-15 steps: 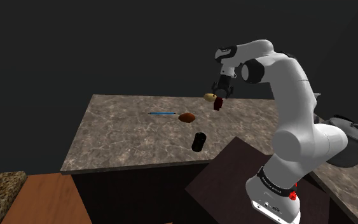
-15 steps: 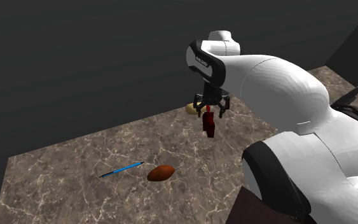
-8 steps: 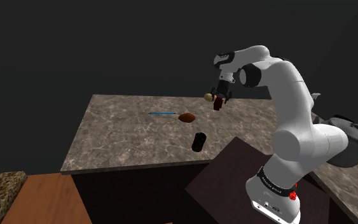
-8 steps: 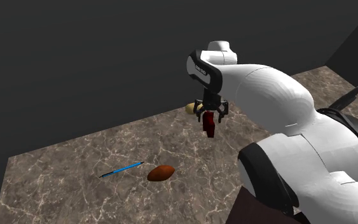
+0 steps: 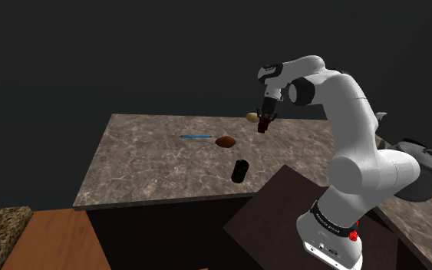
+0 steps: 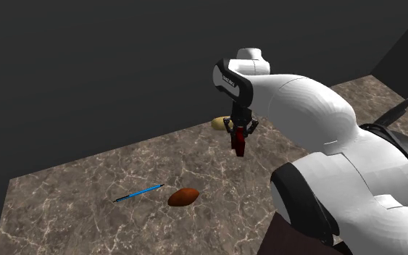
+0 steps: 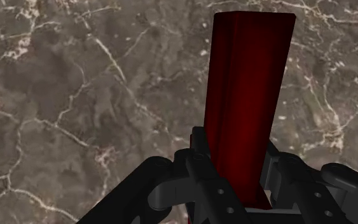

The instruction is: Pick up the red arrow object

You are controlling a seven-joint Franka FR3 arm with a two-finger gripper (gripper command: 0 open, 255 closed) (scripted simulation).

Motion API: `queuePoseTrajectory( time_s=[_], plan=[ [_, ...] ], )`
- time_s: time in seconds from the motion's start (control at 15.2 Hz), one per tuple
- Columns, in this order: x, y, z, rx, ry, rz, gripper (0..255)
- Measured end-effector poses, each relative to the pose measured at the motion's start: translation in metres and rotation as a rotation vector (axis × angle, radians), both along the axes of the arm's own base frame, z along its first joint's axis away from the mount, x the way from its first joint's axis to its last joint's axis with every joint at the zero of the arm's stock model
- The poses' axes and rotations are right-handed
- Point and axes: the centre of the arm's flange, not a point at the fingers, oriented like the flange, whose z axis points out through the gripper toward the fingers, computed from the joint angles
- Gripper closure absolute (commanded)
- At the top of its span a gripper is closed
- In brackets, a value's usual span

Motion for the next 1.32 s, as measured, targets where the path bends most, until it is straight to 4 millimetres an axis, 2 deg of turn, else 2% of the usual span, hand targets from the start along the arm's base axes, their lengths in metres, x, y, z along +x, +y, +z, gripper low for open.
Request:
queuePoseTrajectory(
  time_s=[0.33, 1.32],
  plan=[
    [0.001, 0.0, 0.002, 0.001, 0.0, 0.0, 255],
    [0.001, 0.0, 0.076, 0.001, 0.0, 0.001, 255]
  ],
)
